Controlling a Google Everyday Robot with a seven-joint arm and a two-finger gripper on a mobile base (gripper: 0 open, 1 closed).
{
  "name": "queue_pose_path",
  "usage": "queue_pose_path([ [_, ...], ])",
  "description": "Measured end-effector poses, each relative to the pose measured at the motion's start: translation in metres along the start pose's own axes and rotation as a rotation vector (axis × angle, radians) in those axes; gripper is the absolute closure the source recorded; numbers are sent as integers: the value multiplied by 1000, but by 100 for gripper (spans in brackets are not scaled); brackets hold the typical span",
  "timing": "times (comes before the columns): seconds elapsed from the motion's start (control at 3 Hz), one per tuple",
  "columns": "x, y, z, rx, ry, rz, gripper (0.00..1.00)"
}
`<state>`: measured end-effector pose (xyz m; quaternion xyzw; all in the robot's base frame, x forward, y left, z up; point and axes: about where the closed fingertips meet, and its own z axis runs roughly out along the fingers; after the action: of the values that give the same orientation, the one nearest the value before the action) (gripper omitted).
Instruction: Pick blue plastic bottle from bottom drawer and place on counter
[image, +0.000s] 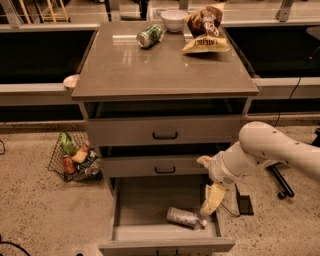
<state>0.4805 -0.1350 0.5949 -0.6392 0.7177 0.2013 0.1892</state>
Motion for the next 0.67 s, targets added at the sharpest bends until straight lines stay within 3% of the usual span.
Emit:
queue_pose_path([
  [0.33, 10, -3, 15, -11, 15, 6, 0],
  [0.67, 39, -13, 57, -2, 19, 5, 0],
])
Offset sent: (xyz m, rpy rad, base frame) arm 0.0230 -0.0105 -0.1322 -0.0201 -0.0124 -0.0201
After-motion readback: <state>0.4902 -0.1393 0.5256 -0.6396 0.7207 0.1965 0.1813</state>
